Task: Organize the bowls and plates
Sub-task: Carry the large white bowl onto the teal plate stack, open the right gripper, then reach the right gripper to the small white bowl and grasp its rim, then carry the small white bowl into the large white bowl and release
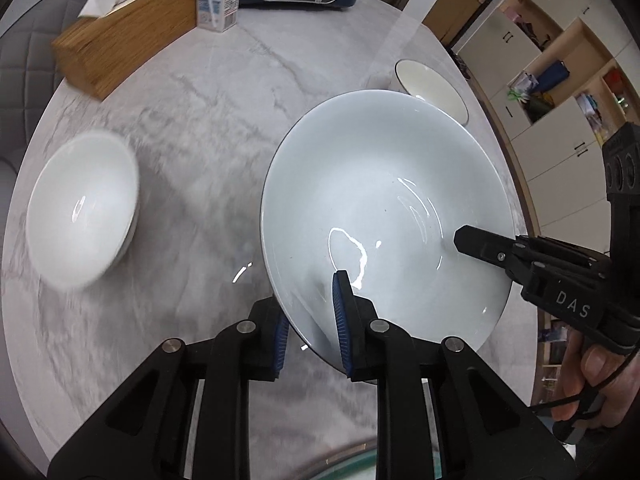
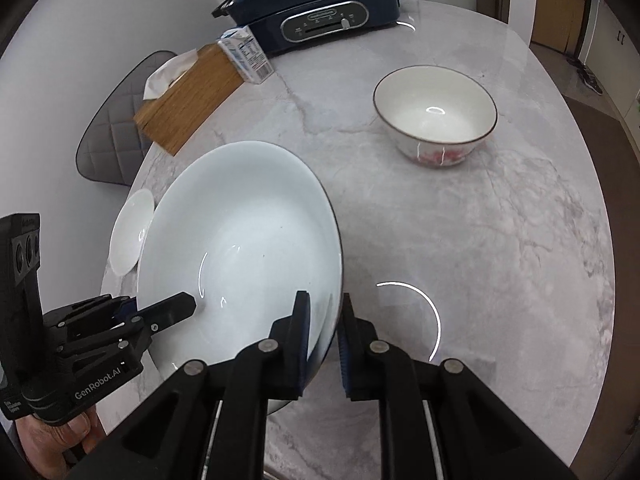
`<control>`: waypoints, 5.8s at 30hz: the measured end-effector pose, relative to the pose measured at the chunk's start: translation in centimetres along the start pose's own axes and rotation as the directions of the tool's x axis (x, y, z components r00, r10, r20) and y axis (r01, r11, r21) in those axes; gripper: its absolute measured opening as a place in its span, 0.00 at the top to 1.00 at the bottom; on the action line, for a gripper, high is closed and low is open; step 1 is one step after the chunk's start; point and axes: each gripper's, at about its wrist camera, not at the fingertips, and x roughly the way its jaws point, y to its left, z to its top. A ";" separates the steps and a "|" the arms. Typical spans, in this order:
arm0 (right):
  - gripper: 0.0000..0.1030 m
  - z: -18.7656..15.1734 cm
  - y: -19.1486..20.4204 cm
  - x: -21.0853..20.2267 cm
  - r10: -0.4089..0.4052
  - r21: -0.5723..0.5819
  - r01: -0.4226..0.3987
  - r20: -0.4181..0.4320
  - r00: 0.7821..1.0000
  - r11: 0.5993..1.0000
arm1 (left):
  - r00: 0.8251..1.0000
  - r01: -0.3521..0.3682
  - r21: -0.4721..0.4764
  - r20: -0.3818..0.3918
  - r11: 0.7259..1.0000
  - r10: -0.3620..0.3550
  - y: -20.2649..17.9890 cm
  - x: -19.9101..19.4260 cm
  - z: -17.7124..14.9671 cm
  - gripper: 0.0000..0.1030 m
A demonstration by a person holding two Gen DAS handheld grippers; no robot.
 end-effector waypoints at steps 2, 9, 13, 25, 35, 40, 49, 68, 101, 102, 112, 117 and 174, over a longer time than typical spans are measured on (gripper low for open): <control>0.86 -1.7 1.0 -0.1 0.009 -0.008 -0.009 -0.012 1.000 1.000 | 1.000 0.002 -0.013 -0.002 1.000 -0.002 0.8 -1.0 -2.1 0.82; 0.85 -6.3 4.9 2.3 0.060 -0.033 -0.063 -0.074 0.995 0.997 | 1.000 -0.017 -0.100 -0.025 0.995 0.014 5.1 -1.6 -8.4 0.82; 0.85 -7.6 5.8 3.2 0.050 -0.043 -0.054 -0.085 0.995 0.998 | 0.999 -0.019 -0.113 -0.039 0.993 0.015 6.2 -0.7 -11.0 0.82; 0.86 -8.4 5.2 4.9 0.034 -0.049 -0.040 -0.117 0.993 0.998 | 0.999 -0.042 -0.108 -0.030 0.993 0.039 5.8 0.1 -11.8 0.82; 0.85 -8.7 5.0 4.6 0.049 -0.056 -0.056 -0.111 0.993 0.997 | 0.999 -0.039 -0.133 -0.006 0.990 0.038 5.9 0.2 -11.4 0.77; 0.54 -8.6 4.5 3.8 0.060 -0.028 -0.062 -0.085 0.995 0.998 | 0.998 -0.026 -0.173 0.048 0.985 0.034 6.4 -1.2 -12.1 0.28; 0.05 -11.3 0.6 -0.8 0.083 0.049 -0.083 -0.011 0.996 0.995 | 0.996 -0.055 -0.320 0.043 0.946 0.073 8.5 -5.5 -16.1 0.00; 0.00 3.6 3.8 -3.3 0.113 -0.188 -0.104 0.038 0.993 0.977 | 0.963 -0.093 -0.371 0.203 0.924 0.178 19.2 -11.1 -7.7 0.00; 0.91 10.2 20.3 16.4 0.112 -0.278 -0.200 -0.300 0.947 0.940 | 0.996 -0.028 -0.333 0.066 0.943 0.053 24.0 -0.3 1.8 0.92; 0.92 10.2 20.1 16.3 0.118 -0.267 -0.203 -0.301 0.946 0.942 | 0.997 -0.019 -0.332 0.067 0.943 0.044 24.0 -0.3 1.8 0.92; 0.91 10.0 19.4 11.3 0.175 -0.255 -0.240 -0.253 0.951 0.936 | 0.994 0.023 -0.286 0.113 0.958 0.009 20.9 -4.9 1.5 0.92; 0.91 8.8 17.7 6.6 0.198 -0.235 -0.246 -0.210 0.957 0.940 | 0.991 0.047 -0.220 0.132 0.974 -0.018 17.0 -8.2 1.2 0.92; 0.79 -5.5 8.7 5.2 0.020 -0.168 -0.061 -0.238 0.971 0.984 | 0.996 0.068 -0.086 -0.054 0.994 -0.073 3.8 -0.3 -8.1 0.51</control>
